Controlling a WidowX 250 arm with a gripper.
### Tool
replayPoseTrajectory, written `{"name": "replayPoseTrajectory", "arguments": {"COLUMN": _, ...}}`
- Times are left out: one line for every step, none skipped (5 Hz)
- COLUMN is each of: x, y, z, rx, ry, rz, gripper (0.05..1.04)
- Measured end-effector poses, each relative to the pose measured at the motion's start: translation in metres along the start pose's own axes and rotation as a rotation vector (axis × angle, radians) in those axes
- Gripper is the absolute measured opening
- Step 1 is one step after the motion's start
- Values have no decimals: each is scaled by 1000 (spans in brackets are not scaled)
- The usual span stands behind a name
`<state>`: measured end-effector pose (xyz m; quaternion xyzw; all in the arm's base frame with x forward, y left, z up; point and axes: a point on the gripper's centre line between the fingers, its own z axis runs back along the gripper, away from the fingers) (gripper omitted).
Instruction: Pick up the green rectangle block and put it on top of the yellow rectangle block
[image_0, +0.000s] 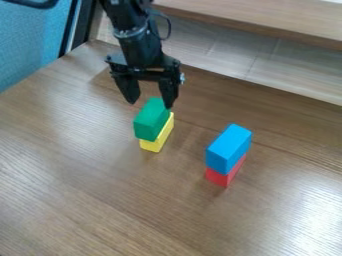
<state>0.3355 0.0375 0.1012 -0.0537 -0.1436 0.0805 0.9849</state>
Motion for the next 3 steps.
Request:
{"name": "replayPoseTrajectory", "arguments": {"x": 4, "y": 11, "z": 23, "rx": 3, "ry": -45, "rz": 38, "gripper": 1000}}
{"name": "replayPoseTrajectory", "arguments": {"x": 4, "y": 42, "z": 38, "rx": 39, "ry": -26, "rz": 150, "gripper": 1000}}
{"name": "replayPoseTrajectory", "arguments": {"x": 1, "y": 79, "z": 53, "rx": 86, "ry": -12, "rz": 231, "gripper": 1000}}
